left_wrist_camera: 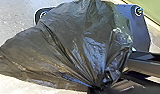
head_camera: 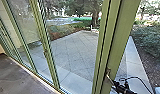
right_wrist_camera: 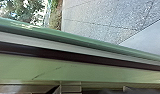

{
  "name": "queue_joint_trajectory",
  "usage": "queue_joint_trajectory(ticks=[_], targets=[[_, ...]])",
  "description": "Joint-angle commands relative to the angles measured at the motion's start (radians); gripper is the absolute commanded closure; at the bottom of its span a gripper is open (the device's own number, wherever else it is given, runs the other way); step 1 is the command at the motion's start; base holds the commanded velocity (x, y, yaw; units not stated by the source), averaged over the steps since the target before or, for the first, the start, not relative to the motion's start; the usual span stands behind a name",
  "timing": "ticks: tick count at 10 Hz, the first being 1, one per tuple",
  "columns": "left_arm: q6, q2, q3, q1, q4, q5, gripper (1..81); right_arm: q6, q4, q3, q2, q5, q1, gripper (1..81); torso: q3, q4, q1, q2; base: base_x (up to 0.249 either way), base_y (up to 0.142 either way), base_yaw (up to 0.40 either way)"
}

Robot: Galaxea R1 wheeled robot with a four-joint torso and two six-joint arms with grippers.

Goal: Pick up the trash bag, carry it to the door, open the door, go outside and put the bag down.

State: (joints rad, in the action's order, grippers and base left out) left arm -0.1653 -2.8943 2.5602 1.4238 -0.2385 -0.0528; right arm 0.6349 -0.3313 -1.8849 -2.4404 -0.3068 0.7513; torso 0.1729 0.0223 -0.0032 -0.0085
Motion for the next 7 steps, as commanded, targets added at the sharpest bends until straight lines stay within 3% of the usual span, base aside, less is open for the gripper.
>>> queue_joint_trajectory(ticks=[1,5,7], targets=[[-0.002,0.012,-0.005,-0.038,0.007,-0.061,81.1,-0.034,-0.143,-0.097,-0.088,0.439,0.014,1.0,0.0,0.0,0.003,0.0,0.149,0.0,0.0],[-0.002,0.012,-0.005,-0.036,0.008,-0.061,81.1,-0.027,-0.143,-0.104,-0.087,0.439,-0.006,1.0,0.0,0.002,0.003,-0.002,0.145,0.0,0.0],[-0.002,0.013,-0.005,-0.036,0.008,-0.061,81.1,-0.033,-0.146,-0.1,-0.071,0.439,-0.032,1.0,0.0,0.003,0.004,-0.001,0.032,0.0,0.0]])
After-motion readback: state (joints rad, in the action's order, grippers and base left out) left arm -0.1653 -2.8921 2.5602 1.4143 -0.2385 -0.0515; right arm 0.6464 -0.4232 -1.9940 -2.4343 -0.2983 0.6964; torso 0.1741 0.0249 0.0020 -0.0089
